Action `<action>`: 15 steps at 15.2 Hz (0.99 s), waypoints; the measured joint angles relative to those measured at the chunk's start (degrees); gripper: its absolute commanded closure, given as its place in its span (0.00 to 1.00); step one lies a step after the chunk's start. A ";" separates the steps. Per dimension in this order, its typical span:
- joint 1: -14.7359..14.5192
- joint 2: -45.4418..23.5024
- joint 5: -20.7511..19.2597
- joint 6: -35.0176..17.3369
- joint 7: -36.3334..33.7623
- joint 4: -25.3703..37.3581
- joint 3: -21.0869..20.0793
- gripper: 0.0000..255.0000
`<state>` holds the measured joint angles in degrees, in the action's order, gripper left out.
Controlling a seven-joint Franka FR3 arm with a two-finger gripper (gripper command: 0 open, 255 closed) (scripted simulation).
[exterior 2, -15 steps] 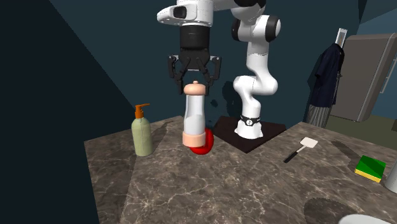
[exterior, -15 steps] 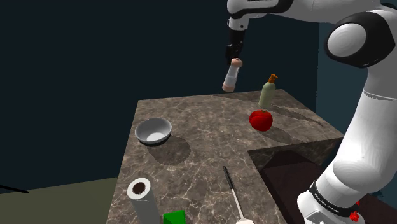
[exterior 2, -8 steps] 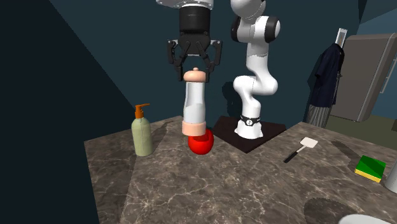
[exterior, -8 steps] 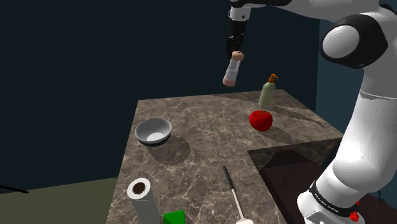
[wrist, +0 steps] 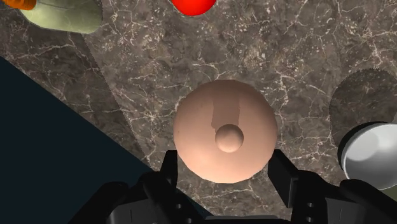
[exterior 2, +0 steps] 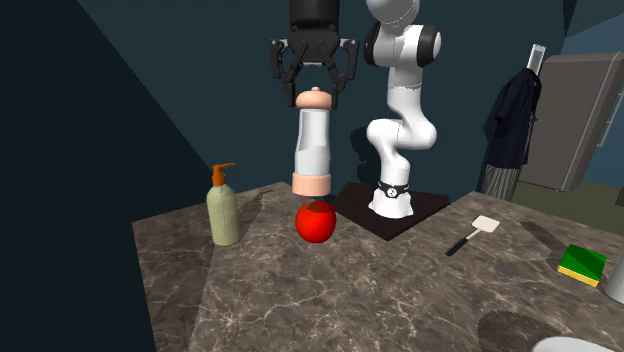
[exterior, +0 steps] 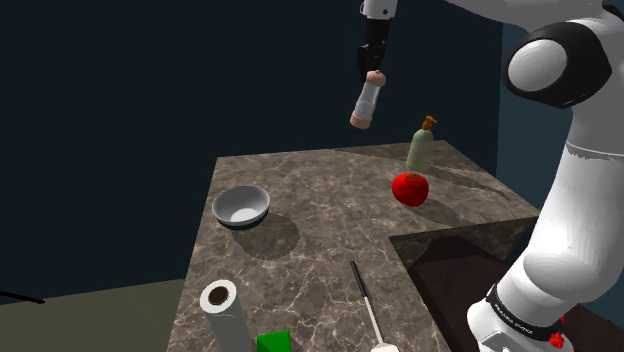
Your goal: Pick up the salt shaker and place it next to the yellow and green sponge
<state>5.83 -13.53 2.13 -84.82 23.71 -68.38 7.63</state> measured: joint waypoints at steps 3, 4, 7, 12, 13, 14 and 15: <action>-2.21 5.45 -1.00 -2.02 -2.95 -7.45 -1.11 1.00; -2.97 7.23 -1.32 -2.44 -4.14 -9.59 -1.59 1.00; -4.99 12.56 -2.09 -3.92 -7.64 -16.34 -3.19 1.00; -7.94 19.40 -2.63 -5.24 -13.80 -24.51 -6.44 1.00; -8.48 21.02 -2.63 -5.29 -15.01 -26.22 -7.12 1.00; -9.09 22.57 -2.62 -5.53 -16.44 -27.99 -7.95 1.00; -9.12 22.61 -2.61 -5.53 -16.49 -28.00 -7.99 0.00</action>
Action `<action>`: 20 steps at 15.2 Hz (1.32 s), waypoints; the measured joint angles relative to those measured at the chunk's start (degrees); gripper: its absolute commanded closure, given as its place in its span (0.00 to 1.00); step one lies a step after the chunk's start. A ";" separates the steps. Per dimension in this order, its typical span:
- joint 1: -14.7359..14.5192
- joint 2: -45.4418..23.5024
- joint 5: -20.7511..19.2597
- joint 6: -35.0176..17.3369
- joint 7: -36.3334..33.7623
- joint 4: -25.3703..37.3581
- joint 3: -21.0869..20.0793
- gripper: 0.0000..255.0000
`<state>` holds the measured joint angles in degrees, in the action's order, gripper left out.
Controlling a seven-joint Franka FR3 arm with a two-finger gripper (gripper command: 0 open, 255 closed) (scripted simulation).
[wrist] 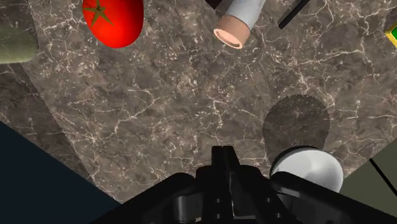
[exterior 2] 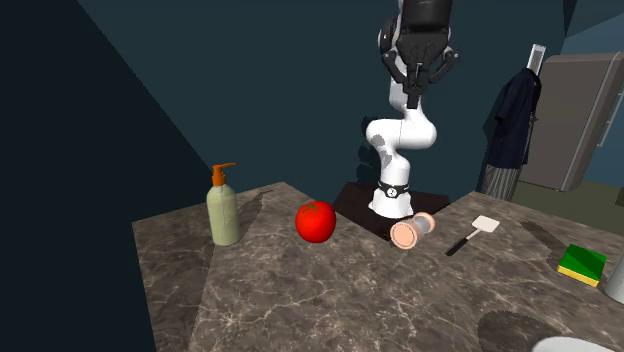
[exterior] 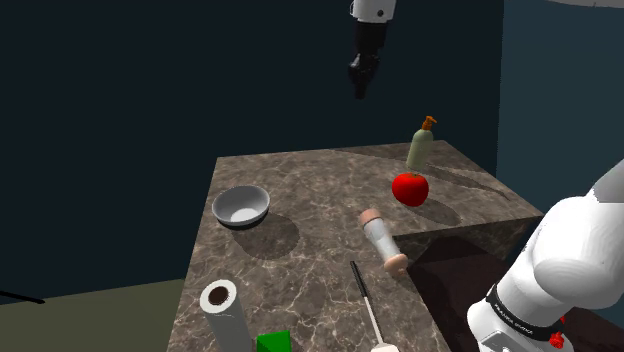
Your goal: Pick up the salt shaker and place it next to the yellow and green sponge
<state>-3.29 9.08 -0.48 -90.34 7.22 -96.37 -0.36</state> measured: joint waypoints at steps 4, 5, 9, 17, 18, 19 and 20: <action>0.10 4.73 -0.49 -5.22 -2.28 -8.79 -0.32 0.00; 0.02 6.31 -0.69 -7.17 -3.68 -11.77 -0.75 0.00; 0.26 14.54 -1.50 -15.67 -8.74 -26.26 -2.07 0.00; 1.19 25.96 -2.72 -32.48 -20.10 -50.32 -6.31 0.00; 1.20 27.31 -2.73 -34.15 -21.82 -52.87 -7.19 0.00; 1.27 28.26 -2.75 -35.89 -23.50 -55.11 -8.05 0.00; 1.26 29.53 -2.72 -37.78 -25.28 -57.81 -9.00 0.00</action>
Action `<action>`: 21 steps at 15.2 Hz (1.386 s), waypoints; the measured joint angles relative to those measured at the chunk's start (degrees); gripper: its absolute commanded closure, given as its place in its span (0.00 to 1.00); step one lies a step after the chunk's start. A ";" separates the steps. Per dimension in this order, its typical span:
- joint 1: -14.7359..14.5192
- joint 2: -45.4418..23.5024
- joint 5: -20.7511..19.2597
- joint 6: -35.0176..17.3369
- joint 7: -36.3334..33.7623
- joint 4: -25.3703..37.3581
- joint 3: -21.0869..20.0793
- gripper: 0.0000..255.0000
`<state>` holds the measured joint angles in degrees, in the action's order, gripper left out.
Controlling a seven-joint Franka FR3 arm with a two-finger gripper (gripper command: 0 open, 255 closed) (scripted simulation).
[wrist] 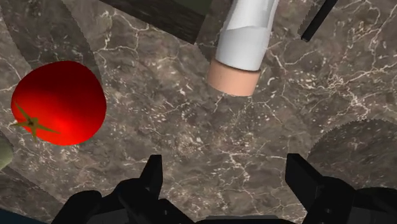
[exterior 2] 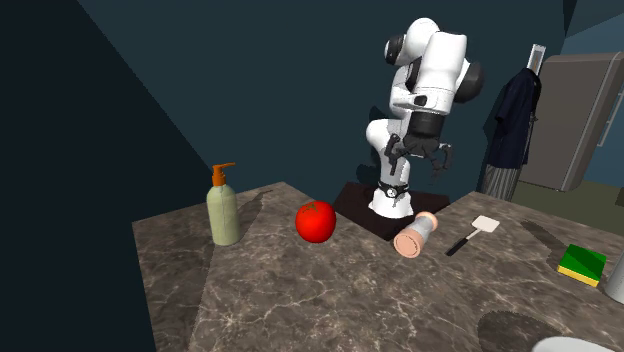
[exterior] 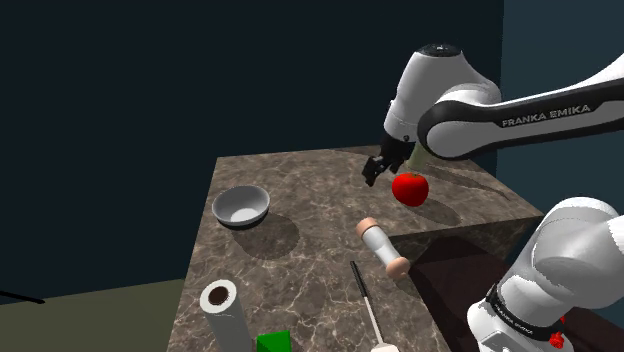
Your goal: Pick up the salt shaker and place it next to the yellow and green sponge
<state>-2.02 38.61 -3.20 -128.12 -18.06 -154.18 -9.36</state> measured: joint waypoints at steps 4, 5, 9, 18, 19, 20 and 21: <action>0.63 2.37 -0.23 -8.23 -6.81 -8.93 -3.78 0.00; 0.97 1.73 -0.36 -10.85 -8.94 -10.66 -5.21 0.00; 1.65 0.89 -0.27 -20.59 -18.80 -18.33 -12.30 0.00; 9.59 -8.87 -4.59 -33.35 -24.00 -20.01 -18.53 0.00; 9.83 -9.11 -4.73 -33.69 -24.07 -19.97 -18.67 0.00; 10.00 -9.27 -4.83 -33.95 -24.12 -19.94 -18.77 0.00; 10.07 -9.33 -4.87 -34.05 -24.10 -19.93 -18.78 0.00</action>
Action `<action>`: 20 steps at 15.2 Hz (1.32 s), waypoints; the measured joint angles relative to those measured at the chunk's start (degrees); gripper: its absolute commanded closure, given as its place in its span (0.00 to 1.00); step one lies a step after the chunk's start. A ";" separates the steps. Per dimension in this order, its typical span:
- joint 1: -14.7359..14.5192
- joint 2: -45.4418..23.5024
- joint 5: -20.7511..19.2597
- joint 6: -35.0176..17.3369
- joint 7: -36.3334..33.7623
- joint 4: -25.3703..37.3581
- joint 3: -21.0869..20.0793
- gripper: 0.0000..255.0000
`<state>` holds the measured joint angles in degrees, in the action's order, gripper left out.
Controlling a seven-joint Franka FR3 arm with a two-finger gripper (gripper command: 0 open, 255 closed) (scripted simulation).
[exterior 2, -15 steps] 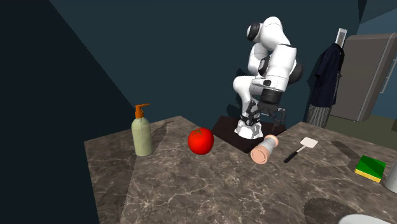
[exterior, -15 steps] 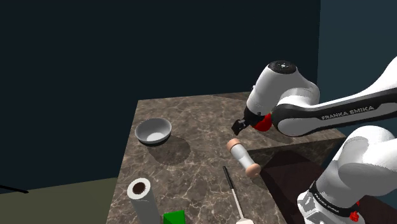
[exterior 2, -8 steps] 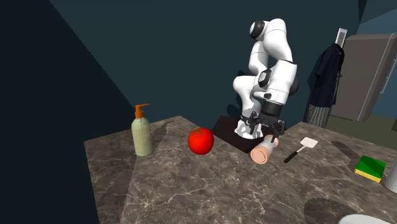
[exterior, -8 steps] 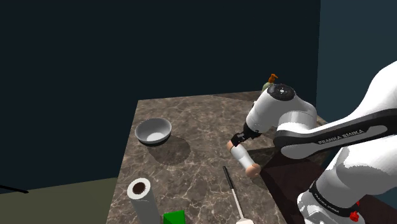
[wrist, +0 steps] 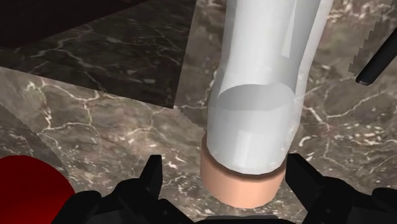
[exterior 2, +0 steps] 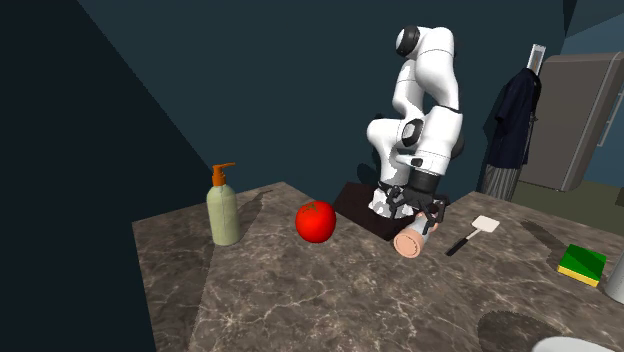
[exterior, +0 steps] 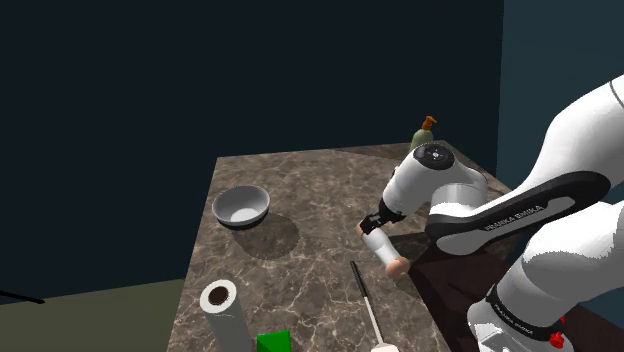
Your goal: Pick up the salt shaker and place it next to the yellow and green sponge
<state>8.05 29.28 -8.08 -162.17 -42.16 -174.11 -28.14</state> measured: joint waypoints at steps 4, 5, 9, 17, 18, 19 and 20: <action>0.10 -0.08 -0.08 -0.60 -0.01 0.23 -0.09 1.00; 0.08 -0.04 -0.11 -2.52 -0.05 0.37 -0.18 1.00; -1.11 0.81 0.65 0.39 -0.56 0.90 -0.16 1.00; -2.84 3.25 1.62 3.53 1.81 0.75 2.50 1.00; -3.43 4.08 1.98 4.92 2.44 0.83 3.26 1.00; -4.03 4.99 2.36 6.28 3.02 1.01 3.95 1.00; -4.81 6.19 2.82 7.84 3.60 1.20 4.67 1.00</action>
<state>3.24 35.47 -5.26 -154.33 -38.56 -172.91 -23.46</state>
